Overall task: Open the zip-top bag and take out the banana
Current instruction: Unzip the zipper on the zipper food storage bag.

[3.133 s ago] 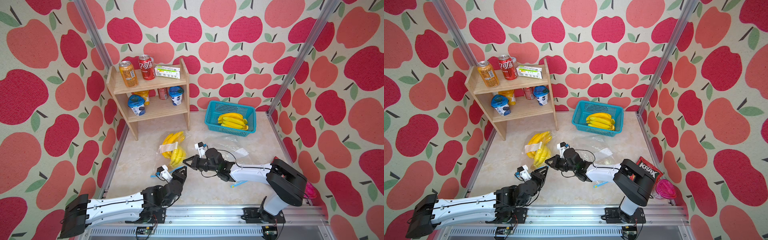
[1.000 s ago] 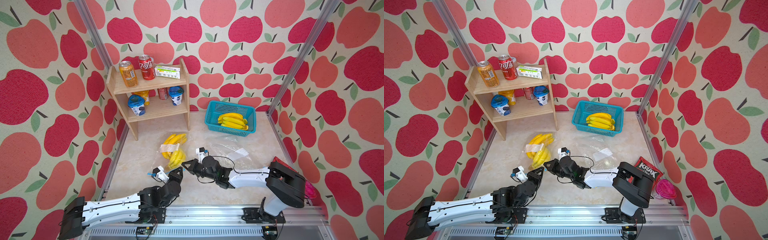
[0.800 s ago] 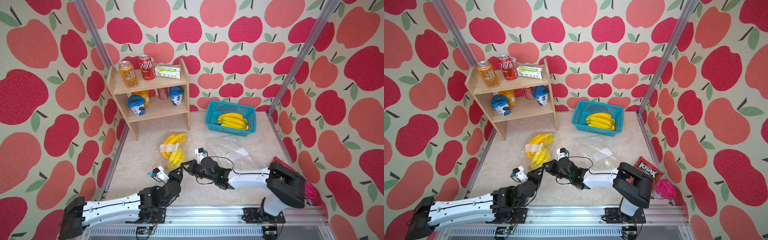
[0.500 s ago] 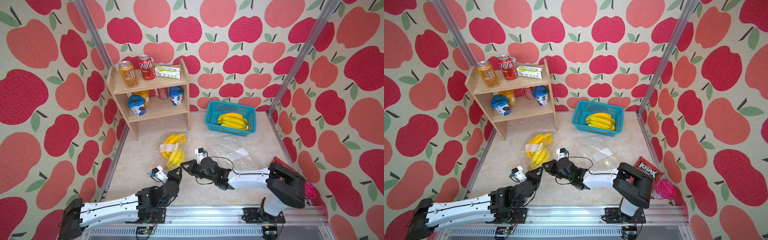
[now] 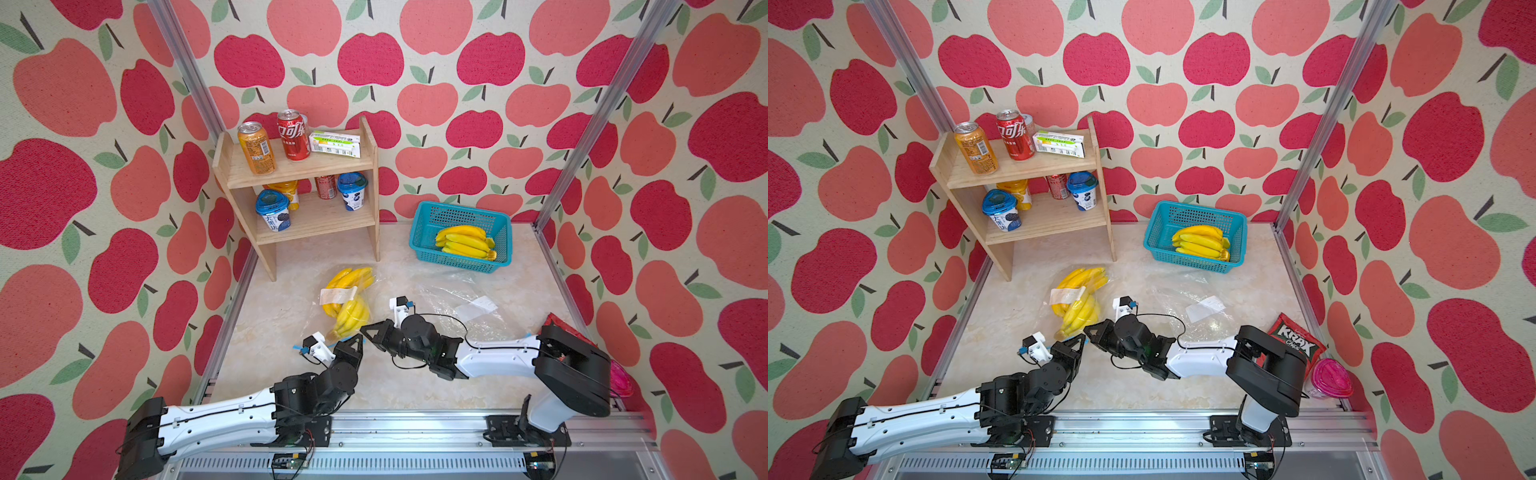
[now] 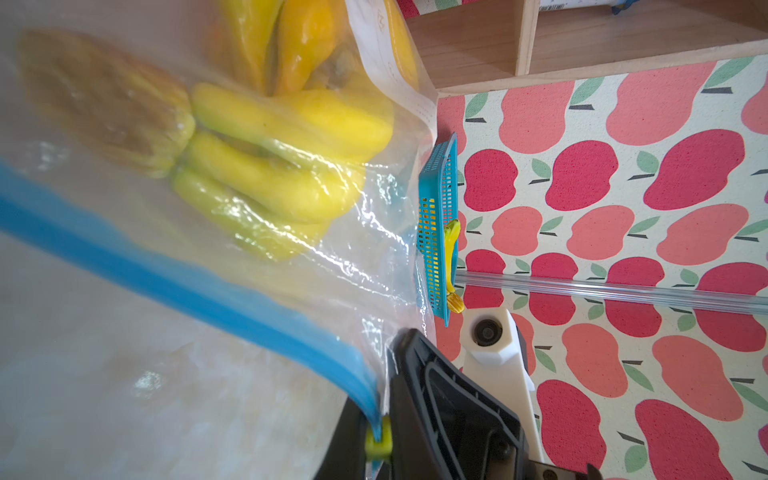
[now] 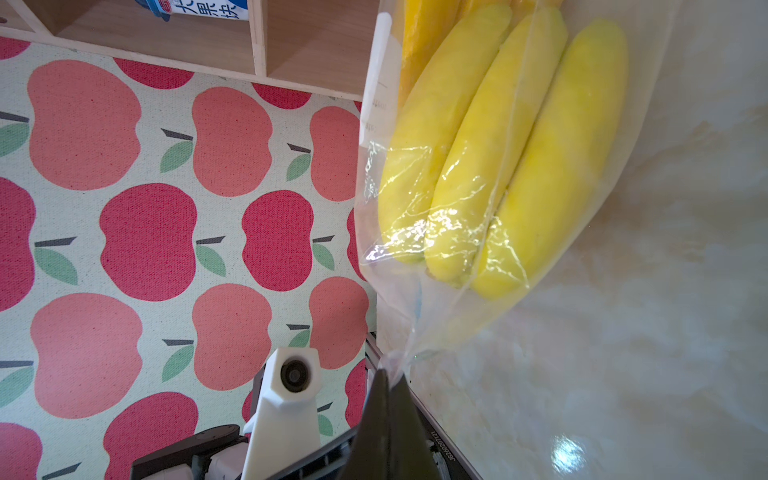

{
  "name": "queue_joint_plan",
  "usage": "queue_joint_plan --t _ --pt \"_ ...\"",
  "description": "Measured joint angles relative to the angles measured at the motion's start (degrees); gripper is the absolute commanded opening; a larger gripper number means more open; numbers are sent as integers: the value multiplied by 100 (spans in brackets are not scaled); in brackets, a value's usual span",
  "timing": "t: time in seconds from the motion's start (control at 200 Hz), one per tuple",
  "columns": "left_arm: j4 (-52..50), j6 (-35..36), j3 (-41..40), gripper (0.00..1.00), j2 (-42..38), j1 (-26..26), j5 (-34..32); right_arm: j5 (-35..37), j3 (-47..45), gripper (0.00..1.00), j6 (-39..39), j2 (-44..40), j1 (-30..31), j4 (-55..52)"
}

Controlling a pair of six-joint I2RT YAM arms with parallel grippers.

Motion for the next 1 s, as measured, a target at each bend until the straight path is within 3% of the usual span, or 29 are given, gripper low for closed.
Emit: queue_joint_plan --t 0.37,0.8,1.0 --pt "-483 -129 -35 9 -870 -44 24 -1582 0 0 74 -125 -481 -31" --pt "-605 -177 -37 9 -866 -42 55 -2065 -387 0 334 -660 -914 -140" --pt "-1025 -299 -35 8 -1241 -44 24 -2625 -452 0 236 -1023 -1462 -629"
